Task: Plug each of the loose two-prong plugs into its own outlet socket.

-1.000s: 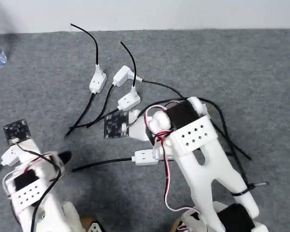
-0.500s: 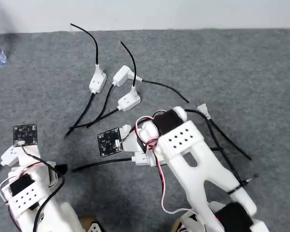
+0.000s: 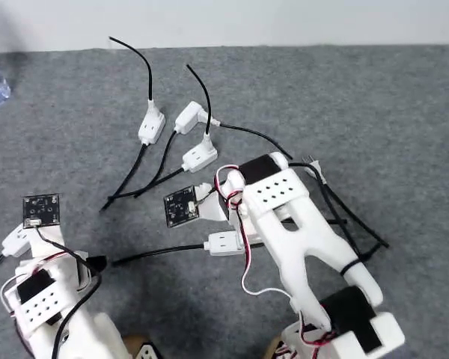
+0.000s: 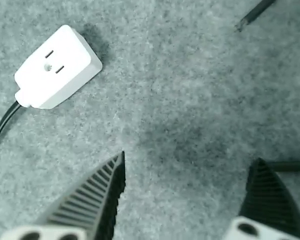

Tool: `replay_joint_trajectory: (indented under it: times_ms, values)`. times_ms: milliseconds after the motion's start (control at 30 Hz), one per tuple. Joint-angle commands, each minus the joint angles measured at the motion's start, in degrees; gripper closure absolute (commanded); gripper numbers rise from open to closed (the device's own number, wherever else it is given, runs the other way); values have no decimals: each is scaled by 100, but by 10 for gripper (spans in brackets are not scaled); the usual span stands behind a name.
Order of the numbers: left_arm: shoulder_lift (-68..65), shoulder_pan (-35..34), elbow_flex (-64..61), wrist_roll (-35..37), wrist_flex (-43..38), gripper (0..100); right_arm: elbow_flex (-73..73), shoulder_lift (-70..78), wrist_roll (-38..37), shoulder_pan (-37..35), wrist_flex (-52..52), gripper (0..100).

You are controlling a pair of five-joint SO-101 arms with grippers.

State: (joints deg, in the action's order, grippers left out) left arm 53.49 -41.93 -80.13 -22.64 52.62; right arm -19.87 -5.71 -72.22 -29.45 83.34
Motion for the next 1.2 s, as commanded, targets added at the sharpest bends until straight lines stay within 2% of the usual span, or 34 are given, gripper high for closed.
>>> replay_joint_trajectory:
  times_ms: [0,967,1167]
  values:
    - [62,18,40,-26,-132,636,325,57,-62,57,-215,990]
    - [70,18,40,-44,-18,636,387,207,-193,268,-426,990]
    - [70,18,40,-44,-18,636,396,637,-185,259,-426,990]
